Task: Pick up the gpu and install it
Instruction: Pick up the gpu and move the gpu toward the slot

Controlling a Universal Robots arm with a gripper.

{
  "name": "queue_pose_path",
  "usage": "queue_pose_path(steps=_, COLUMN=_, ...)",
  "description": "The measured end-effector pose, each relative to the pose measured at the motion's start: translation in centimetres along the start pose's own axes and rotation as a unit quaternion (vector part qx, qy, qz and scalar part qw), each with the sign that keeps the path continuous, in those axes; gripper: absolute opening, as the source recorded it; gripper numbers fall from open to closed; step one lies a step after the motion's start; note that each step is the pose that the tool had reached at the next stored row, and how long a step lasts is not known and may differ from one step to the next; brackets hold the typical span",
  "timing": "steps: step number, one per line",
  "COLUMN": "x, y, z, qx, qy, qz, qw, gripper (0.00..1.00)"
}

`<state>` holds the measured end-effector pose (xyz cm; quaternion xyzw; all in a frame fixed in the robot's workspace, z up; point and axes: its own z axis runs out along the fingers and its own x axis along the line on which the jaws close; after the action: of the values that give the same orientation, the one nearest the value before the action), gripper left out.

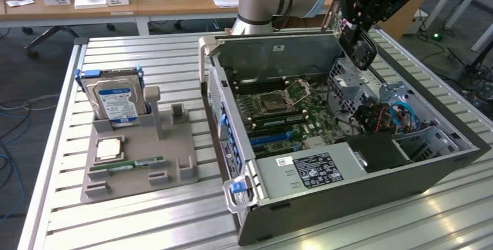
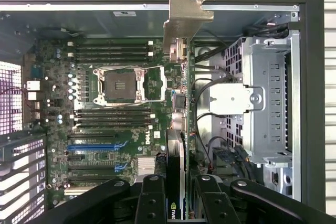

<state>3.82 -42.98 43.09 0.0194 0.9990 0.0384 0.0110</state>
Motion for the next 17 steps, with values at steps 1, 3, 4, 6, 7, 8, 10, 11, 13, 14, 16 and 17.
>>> queue_pose_path(steps=1, x=0.0, y=0.0, z=0.06, qx=-0.0001, qy=0.0, qz=0.0, qw=1.0, gripper=0.26)
queue_pose_path(steps=3, x=-0.1, y=-0.02, z=0.28, qx=0.0, qy=0.0, qz=0.0, qw=1.0, gripper=0.26)
queue_pose_path(steps=4, x=-0.1, y=-0.04, z=0.45, qx=0.0, qy=0.0, qz=0.0, qw=1.0, gripper=0.26)
queue_pose_path(steps=6, x=-0.1, y=-0.06, z=0.83, qx=0.0, qy=0.0, qz=0.0, qw=1.0, gripper=0.26)
queue_pose_path(steps=7, x=-0.1, y=-0.07, z=1.01, qx=0.0, qy=0.0, qz=0.0, qw=1.0, gripper=0.26)
queue_pose_path(steps=8, x=-0.2, y=-0.09, z=1.19, qx=0.0, qy=0.0, qz=0.0, qw=1.0, gripper=0.26)
queue_pose_path(steps=10, x=-0.2, y=-0.11, z=1.54, qx=0.0001, qy=0.0, qz=0.0, qw=1.0, gripper=0.26)
queue_pose_path(steps=11, x=-0.2, y=-0.13, z=1.72, qx=0.0001, qy=0.0, qz=0.0, qw=1.0, gripper=0.26)
queue_pose_path(steps=13, x=-0.2, y=-0.14, z=1.9, qx=0.0001, qy=0.0, qz=0.0, qw=1.0, gripper=0.26)
queue_pose_path(steps=14, x=-0.3, y=-0.13, z=1.91, qx=0.0001, qy=0.0, qz=0.0, qw=1.0, gripper=0.26)
queue_pose_path(steps=16, x=-0.5, y=-0.13, z=1.94, qx=0.0, qy=0.0, qz=0.0, qw=1.0, gripper=0.26)
queue_pose_path(steps=17, x=-0.6, y=-0.12, z=1.95, qx=0.0, qy=0.0, qz=0.0, qw=1.0, gripper=0.26)
